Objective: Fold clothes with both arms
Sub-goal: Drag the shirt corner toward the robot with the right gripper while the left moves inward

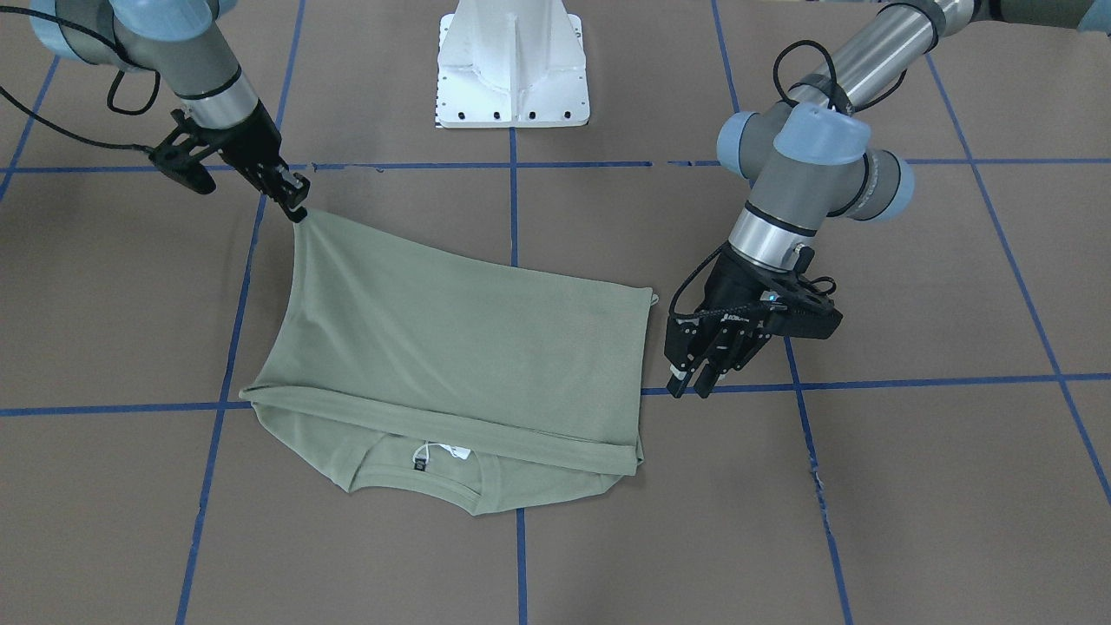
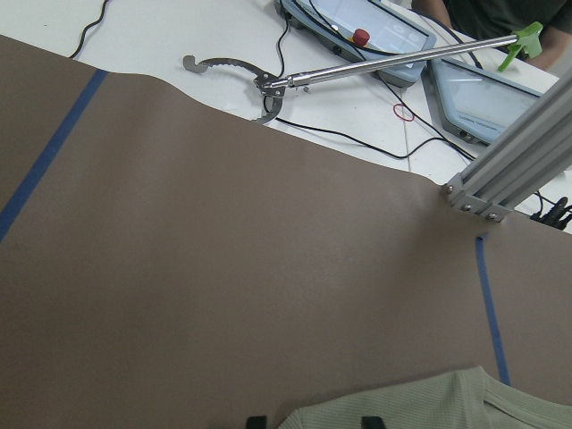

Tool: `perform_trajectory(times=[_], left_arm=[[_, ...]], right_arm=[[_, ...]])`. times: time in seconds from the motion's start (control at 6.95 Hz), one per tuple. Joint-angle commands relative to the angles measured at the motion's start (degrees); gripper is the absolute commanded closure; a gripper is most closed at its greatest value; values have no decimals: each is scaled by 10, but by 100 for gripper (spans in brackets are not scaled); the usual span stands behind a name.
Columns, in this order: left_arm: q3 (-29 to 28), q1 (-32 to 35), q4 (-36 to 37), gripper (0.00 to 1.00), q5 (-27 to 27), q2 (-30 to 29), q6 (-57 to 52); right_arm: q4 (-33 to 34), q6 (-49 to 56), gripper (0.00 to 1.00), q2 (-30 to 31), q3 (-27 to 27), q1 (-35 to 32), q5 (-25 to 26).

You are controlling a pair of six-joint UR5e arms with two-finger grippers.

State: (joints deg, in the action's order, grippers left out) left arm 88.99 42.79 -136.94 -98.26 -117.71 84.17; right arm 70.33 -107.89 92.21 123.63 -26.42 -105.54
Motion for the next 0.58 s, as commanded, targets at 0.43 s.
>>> perform_trajectory(times=[0.43], left_arm=[[62, -37, 0, 47, -39, 16, 63]], right_arm=[[36, -108, 100, 39, 100, 151, -192]])
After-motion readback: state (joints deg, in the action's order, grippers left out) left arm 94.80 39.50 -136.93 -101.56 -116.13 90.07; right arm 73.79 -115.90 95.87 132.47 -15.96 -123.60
